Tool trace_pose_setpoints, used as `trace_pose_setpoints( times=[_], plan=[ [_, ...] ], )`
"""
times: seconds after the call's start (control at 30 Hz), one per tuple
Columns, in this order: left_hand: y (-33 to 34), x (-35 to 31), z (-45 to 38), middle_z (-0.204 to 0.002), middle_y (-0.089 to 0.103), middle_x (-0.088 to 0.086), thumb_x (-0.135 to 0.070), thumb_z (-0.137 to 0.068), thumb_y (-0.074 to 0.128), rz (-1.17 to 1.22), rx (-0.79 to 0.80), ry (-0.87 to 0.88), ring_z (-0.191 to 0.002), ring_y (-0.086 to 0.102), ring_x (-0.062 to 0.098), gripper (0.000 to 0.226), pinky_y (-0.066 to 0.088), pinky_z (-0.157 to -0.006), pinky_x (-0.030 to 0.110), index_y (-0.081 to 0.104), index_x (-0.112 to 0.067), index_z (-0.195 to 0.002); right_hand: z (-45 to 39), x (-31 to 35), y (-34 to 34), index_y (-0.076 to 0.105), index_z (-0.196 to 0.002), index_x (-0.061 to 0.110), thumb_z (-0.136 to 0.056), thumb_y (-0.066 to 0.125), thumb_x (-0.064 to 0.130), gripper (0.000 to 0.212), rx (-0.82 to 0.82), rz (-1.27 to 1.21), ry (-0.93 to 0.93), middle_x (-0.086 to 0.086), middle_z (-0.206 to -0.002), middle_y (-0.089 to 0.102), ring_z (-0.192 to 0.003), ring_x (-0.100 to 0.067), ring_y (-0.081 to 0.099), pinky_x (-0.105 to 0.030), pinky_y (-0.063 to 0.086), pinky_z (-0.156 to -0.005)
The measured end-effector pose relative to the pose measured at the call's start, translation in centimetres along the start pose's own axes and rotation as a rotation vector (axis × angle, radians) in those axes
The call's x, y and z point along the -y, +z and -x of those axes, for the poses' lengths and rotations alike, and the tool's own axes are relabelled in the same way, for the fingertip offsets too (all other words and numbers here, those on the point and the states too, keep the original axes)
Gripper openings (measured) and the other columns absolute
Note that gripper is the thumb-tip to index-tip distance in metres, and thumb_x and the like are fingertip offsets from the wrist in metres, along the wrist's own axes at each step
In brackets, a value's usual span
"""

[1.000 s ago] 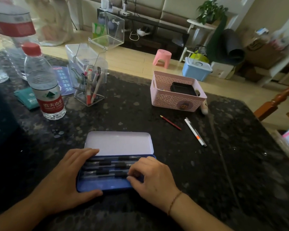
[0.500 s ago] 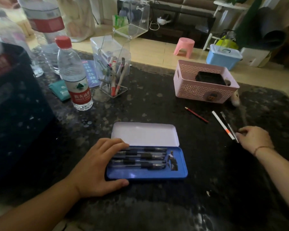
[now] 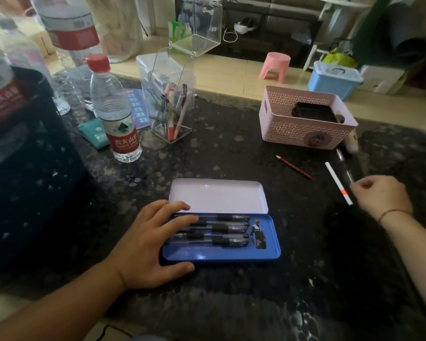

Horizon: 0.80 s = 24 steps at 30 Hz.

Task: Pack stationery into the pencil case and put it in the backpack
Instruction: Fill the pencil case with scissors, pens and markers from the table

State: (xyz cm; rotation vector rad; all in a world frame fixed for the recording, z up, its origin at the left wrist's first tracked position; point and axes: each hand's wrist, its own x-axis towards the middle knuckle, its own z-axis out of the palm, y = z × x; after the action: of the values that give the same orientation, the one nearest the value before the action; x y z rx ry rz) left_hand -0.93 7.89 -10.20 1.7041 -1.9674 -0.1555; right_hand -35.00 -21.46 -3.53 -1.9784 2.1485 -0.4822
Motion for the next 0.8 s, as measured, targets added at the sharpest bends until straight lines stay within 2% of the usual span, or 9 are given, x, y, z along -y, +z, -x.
trace_pose_setpoints(
  times=[0.07, 0.13, 0.23, 0.3, 0.4, 0.57, 0.73, 0.8],
  plan=[
    [0.0, 0.0, 0.1, -0.147, 0.040, -0.009, -0.072, -0.079, 0.061, -0.005, -0.014, -0.001, -0.136, 0.033, 0.020, 0.064, 0.034, -0.109, 0.045, 0.056, -0.035, -0.131, 2.4, 0.7, -0.4, 0.073, -0.090, 0.016, -0.084, 0.067, 0.027, 0.014, -0.055, -0.104, -0.188, -0.012, -0.092, 0.072, -0.085, -0.032, 0.064, -0.038, 0.050, -0.077],
    [0.1, 0.0, 0.2, -0.146, 0.042, -0.006, -0.068, -0.079, 0.063, 0.000, -0.034, -0.004, -0.135, 0.036, 0.023, 0.060, 0.037, -0.108, 0.048, 0.059, -0.032, -0.128, 6.2, 1.9, -0.4, 0.072, -0.088, 0.023, -0.081, 0.071, 0.028, 0.009, -0.035, -0.228, -0.456, -0.001, -0.083, 0.071, -0.076, -0.021, 0.064, -0.031, 0.049, -0.073],
    [0.0, -0.1, 0.1, -0.142, 0.045, -0.004, -0.061, -0.079, 0.068, 0.034, -0.070, -0.023, -0.131, 0.040, 0.022, 0.067, 0.039, -0.106, 0.050, 0.054, -0.025, -0.133, 13.1, 4.1, 0.2, 0.070, -0.088, 0.029, -0.079, 0.071, 0.032, 0.009, 0.081, -0.279, -0.859, 0.012, -0.084, 0.068, -0.076, -0.007, 0.061, -0.024, 0.048, -0.073],
    [0.0, -0.1, 0.0, -0.141, 0.045, -0.004, -0.061, -0.077, 0.070, 0.061, -0.079, -0.053, -0.132, 0.040, 0.020, 0.076, 0.039, -0.107, 0.049, 0.047, -0.022, -0.138, 16.2, 5.3, 1.1, 0.069, -0.087, 0.029, -0.080, 0.069, 0.035, 0.010, 0.135, -0.254, -1.026, 0.012, -0.085, 0.069, -0.075, -0.006, 0.061, -0.022, 0.049, -0.071],
    [0.0, -0.1, 0.0, -0.143, 0.043, -0.005, -0.060, -0.077, 0.070, 0.087, -0.067, -0.079, -0.135, 0.037, 0.017, 0.081, 0.038, -0.109, 0.048, 0.040, -0.022, -0.142, 18.6, 6.4, 2.7, 0.073, -0.085, 0.023, -0.075, 0.078, 0.028, 0.012, 0.168, -0.240, -1.105, 0.010, -0.084, 0.072, -0.075, -0.011, 0.065, -0.029, 0.054, -0.067],
    [0.0, -0.1, -0.1, -0.141, 0.044, -0.005, -0.058, -0.079, 0.068, 0.093, -0.052, -0.067, -0.133, 0.039, 0.018, 0.075, 0.040, -0.107, 0.047, 0.042, -0.021, -0.140, 18.9, 7.3, 3.9, 0.072, -0.084, 0.025, -0.074, 0.079, 0.029, 0.013, 0.207, -0.228, -1.108, 0.010, -0.085, 0.071, -0.074, -0.013, 0.064, -0.030, 0.056, -0.062],
    [-0.1, -0.1, 0.0, -0.141, 0.042, -0.008, -0.042, -0.083, 0.059, 0.150, -0.043, -0.070, -0.134, 0.038, 0.016, 0.062, 0.040, -0.107, 0.047, 0.039, -0.026, -0.139, 18.6, 7.5, 4.1, 0.072, -0.083, 0.027, -0.075, 0.075, 0.035, 0.012, 0.232, -0.165, -1.101, 0.011, -0.090, 0.063, -0.070, -0.006, 0.059, -0.018, 0.048, -0.058],
    [-0.2, -0.1, 0.0, -0.142, 0.042, -0.008, -0.038, -0.084, 0.054, 0.169, -0.038, -0.085, -0.135, 0.037, 0.015, 0.059, 0.040, -0.108, 0.048, 0.039, -0.026, -0.139, 18.5, 7.4, 4.0, 0.072, -0.085, 0.028, -0.077, 0.072, 0.039, 0.014, 0.263, -0.160, -1.083, 0.012, -0.091, 0.061, -0.070, -0.003, 0.058, -0.017, 0.048, -0.058]
  ],
)
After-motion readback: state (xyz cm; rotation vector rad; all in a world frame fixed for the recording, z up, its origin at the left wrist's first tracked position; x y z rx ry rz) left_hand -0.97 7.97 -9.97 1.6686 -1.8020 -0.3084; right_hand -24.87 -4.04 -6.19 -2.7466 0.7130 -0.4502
